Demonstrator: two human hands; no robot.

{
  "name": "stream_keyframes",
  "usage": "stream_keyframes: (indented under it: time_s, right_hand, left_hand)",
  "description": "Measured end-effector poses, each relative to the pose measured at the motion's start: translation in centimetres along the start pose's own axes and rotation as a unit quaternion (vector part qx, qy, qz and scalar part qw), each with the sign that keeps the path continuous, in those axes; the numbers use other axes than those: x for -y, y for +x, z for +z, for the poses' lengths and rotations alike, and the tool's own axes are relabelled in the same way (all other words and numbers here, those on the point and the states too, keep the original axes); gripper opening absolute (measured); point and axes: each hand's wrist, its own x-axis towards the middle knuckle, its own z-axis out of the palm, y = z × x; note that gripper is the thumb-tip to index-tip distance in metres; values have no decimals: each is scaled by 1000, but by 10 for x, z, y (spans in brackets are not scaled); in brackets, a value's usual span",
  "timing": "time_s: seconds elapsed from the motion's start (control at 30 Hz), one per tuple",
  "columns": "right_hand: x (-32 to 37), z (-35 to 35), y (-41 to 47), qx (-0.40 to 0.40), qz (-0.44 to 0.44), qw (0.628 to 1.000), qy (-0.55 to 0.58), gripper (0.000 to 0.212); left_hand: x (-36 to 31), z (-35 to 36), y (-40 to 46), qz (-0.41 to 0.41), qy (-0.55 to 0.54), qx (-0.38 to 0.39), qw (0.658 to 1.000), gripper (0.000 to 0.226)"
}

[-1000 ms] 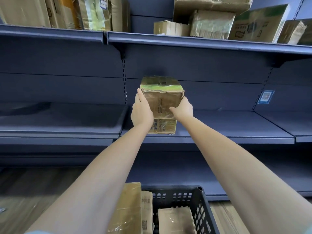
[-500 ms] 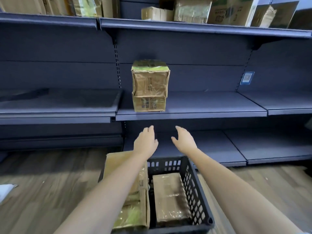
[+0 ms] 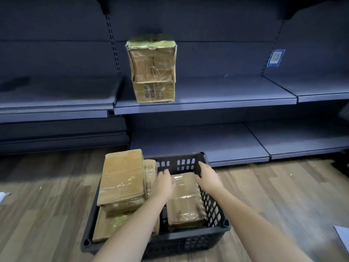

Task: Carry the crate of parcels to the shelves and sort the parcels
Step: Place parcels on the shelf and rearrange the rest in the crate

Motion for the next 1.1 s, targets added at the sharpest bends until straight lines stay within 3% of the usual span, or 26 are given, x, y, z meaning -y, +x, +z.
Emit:
stream_keyframes:
  time_s: [0.17, 0.37, 0.53, 0.63, 0.7, 0.8, 1.0, 1.1]
  right_hand:
    - [-44, 52, 24, 66, 52, 996, -4, 59]
    - [-81, 114, 46, 178, 138, 974, -31, 61]
    - [-100, 153, 53, 248, 199, 947, -39, 101]
    - [-107, 162, 58, 284, 217, 933, -38, 113]
    - [-108, 161, 60, 279, 227, 932, -30, 104]
    - [-108, 158, 63, 248, 238, 939, -7, 76]
    - [-101, 139, 53, 213, 242, 941, 103, 64]
    - [-92, 117, 43, 173, 248, 935, 186, 60]
  left_hand:
    - [18, 62, 29, -75, -42, 68, 994, 56]
    - [43, 121, 52, -122, -51, 119, 984, 55]
    - [55, 162, 49, -197, -74, 175, 962, 93]
    - [65, 178, 51, -229, -87, 212, 946, 99]
    - [66, 180, 52, -231, -103, 238, 938, 102]
    - [65, 176, 55, -229, -112, 217, 942, 79]
    - [58, 151, 45, -225, -155, 170, 947, 81]
    - [48, 134, 35, -206, -165, 128, 956, 71]
